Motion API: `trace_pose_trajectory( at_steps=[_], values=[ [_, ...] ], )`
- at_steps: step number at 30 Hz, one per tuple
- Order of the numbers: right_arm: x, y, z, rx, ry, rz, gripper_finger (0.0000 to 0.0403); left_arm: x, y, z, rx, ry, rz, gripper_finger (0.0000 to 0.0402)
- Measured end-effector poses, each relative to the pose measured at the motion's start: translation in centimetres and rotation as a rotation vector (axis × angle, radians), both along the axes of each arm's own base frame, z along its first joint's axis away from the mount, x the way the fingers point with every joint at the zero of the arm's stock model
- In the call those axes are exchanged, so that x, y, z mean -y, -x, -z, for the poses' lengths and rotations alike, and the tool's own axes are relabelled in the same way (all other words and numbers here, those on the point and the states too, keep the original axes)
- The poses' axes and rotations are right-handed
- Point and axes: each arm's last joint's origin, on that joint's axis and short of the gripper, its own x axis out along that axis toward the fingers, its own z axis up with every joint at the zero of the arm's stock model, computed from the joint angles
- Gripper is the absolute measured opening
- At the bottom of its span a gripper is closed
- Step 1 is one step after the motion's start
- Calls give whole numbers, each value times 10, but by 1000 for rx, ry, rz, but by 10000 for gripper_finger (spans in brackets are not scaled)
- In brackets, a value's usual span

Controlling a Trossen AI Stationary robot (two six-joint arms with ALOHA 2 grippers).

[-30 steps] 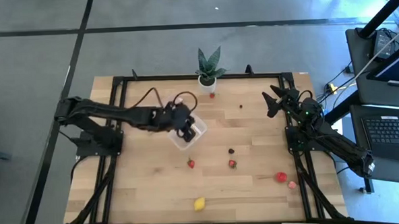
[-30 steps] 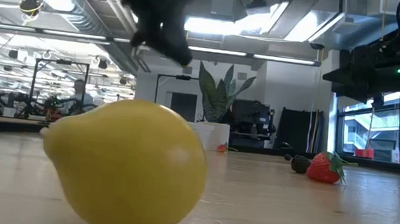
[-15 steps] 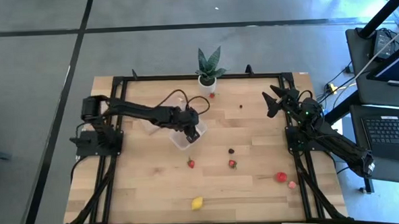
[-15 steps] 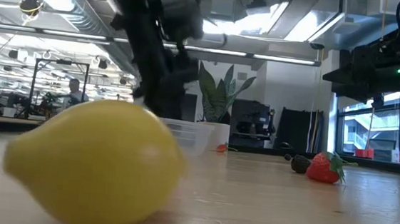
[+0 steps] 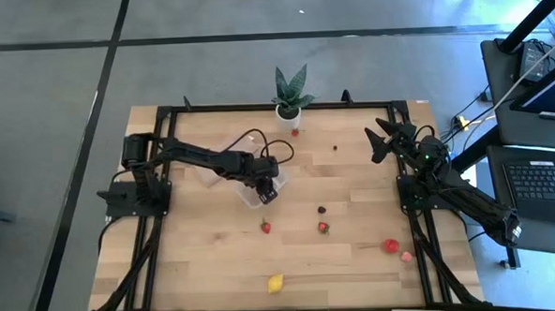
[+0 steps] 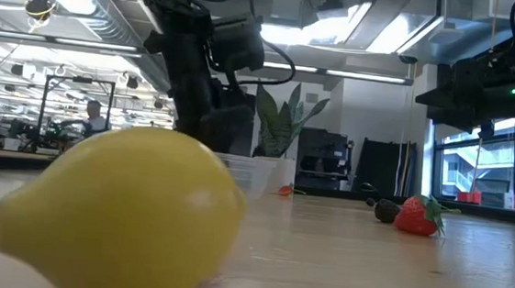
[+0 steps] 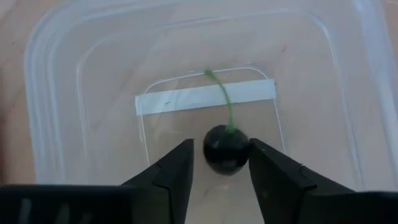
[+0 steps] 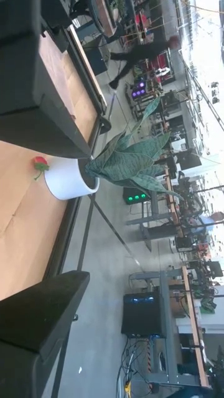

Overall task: Pick and placing Produce into tupperware
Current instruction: Put the left black mulberry into the transparent bin, then put the black berry into the transparent bin

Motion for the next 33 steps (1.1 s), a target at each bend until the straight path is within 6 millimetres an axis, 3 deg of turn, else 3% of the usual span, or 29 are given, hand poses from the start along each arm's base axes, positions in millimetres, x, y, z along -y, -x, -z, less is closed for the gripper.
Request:
trace_pose_trajectory(
  at_steps=[9, 14, 22, 27, 33],
  values=[
    [0, 0, 0, 1, -1, 0, 312, -3, 0, 0, 8, 60, -18, 192],
    [0, 0, 0, 2, -2, 0, 312, -1, -4, -10, 23, -21, 21, 211],
    [0, 0, 0, 29, -29, -2, 312, -6, -16, -65, 81, -105, 93, 208],
    [-1, -1, -1, 76, -61, -59, 312, -8, -16, -121, 164, -139, 86, 207],
    [-8, -6, -5, 37, -81, -332, 312, -6, 1, -191, 390, -347, 154, 207]
  ],
)
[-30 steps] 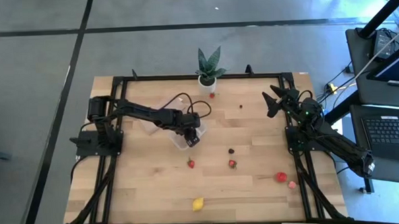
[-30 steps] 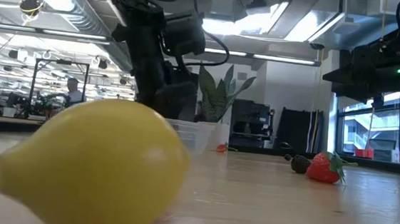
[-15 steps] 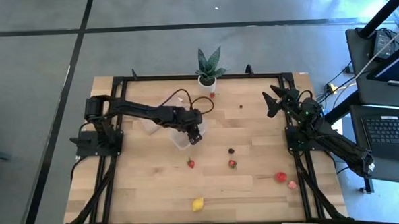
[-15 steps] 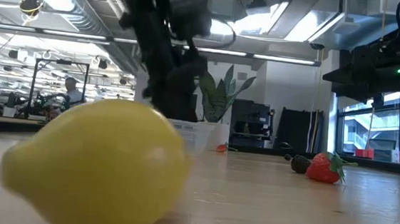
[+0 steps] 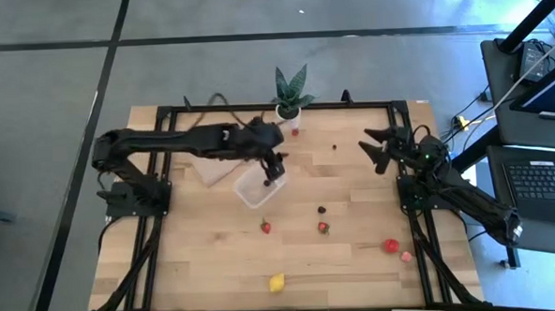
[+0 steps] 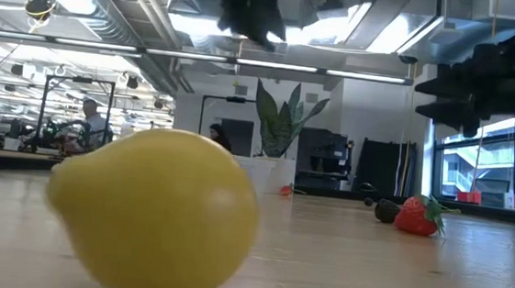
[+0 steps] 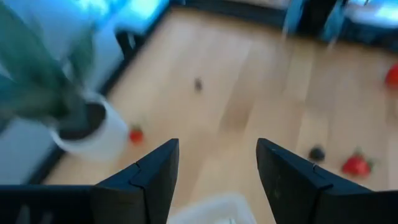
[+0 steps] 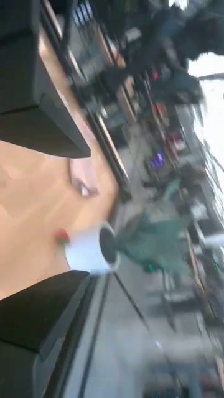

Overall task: Pick and placing Produce into tupperware
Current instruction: Put the black berry into the transparent bin

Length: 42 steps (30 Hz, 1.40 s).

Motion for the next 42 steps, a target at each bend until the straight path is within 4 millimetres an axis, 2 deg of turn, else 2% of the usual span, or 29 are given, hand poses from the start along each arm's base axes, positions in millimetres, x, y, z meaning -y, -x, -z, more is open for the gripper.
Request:
trace_pose_trajectory(
  at_steps=[4, 7, 10, 14, 20, 26, 31, 34, 42],
  values=[
    [-2, 2, -20, -68, -37, -16, 312, -7, 26, -35, 121, -54, -24, 207],
    [-3, 3, -42, -152, -28, -22, 312, -5, 45, -49, 192, -101, -37, 207],
    [-2, 1, -69, -233, -20, -29, 312, -2, 66, -46, 243, -125, -48, 207],
    [9, -10, -97, -323, -131, -13, 312, 2, 95, -29, 347, -124, -72, 207],
    [38, -45, -118, -425, -387, 28, 312, 6, 129, 8, 500, -95, -106, 207],
    [69, -82, -111, -626, -434, -4, 312, 9, 147, 43, 557, -5, -145, 207],
    [87, -104, -92, -719, -487, -16, 312, 9, 152, 64, 533, 45, -168, 207],
    [94, -111, -77, -784, -515, -15, 312, 9, 153, 70, 522, 60, -176, 207],
    [108, -128, -37, -930, -611, 49, 312, 9, 153, 71, 518, 59, -176, 207]
  ],
)
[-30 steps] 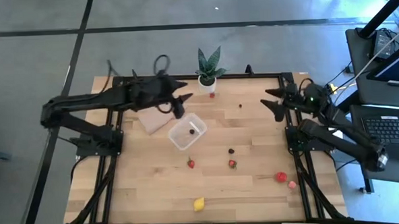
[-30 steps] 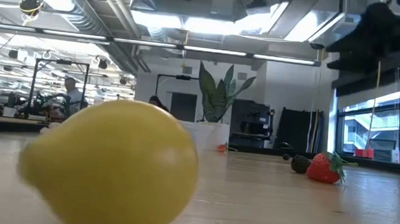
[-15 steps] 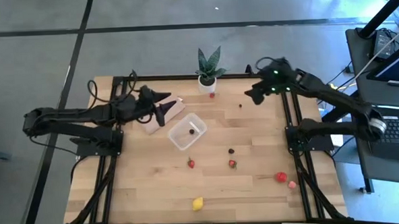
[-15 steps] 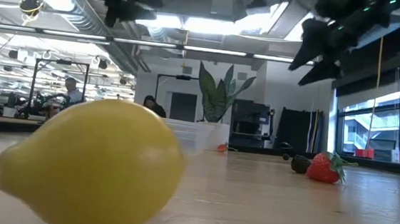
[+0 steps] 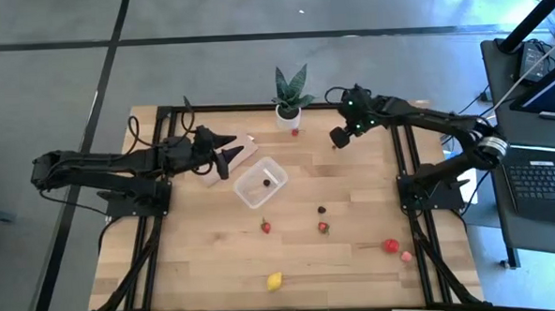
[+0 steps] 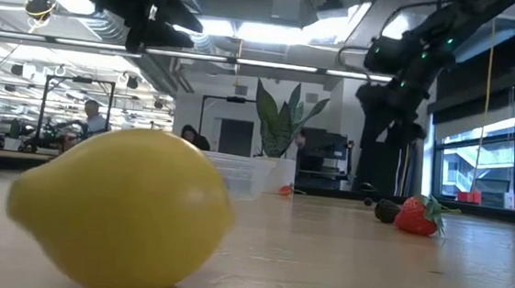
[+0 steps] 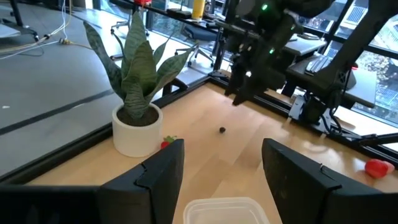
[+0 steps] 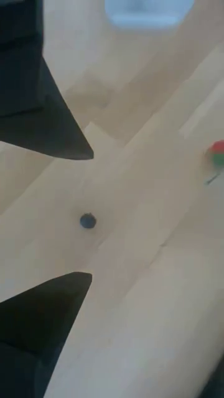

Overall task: Pick and placing Produce into tupperware
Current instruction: Put the black berry into the transparent bin

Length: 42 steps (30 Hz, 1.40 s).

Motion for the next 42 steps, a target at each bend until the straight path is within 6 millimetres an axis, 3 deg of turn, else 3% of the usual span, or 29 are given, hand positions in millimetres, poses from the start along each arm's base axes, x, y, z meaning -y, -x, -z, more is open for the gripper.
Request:
trace_pose_trajectory(
  at_steps=[9, 23, 37, 42],
  values=[
    [-6, -23, 41, -192, -3, -60, 312, 0, 0, 0, -1, 0, 0, 207],
    [-5, -35, 73, -265, -28, -30, 312, 0, 0, 0, -3, 0, 0, 207],
    [-4, -37, 77, -267, -24, -28, 311, 0, 0, 0, -3, 0, 0, 207],
    [-3, -37, 77, -262, -22, -27, 277, 0, 0, 0, -3, -1, 0, 207]
  ],
)
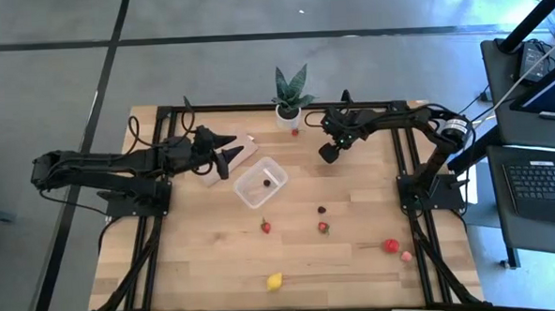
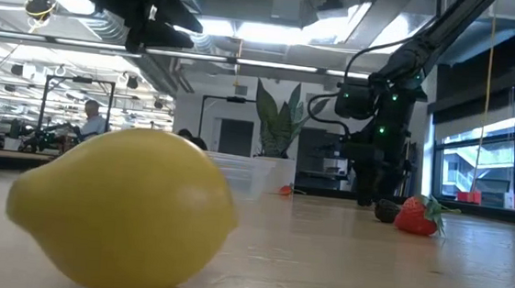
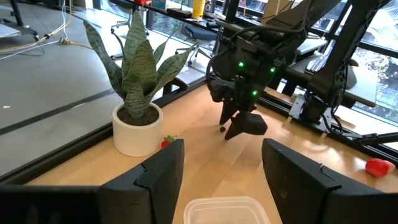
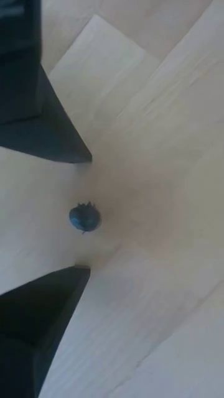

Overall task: Pick and placing Produce into tupperware
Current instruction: Put the black berry into the transparent bin

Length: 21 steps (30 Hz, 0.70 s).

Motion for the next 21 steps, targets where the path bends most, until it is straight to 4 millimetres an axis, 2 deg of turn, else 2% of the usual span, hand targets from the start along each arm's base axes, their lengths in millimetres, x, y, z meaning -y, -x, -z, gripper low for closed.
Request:
trace_pose_trajectory(
  at_steps=[12, 21],
  values=[
    [0, 0, 0, 7, -2, 1, 127, 0, 0, 0, 0, 0, 0, 207],
    [0, 0, 0, 3, -5, -15, 38, 0, 0, 0, 0, 0, 0, 207]
  ],
)
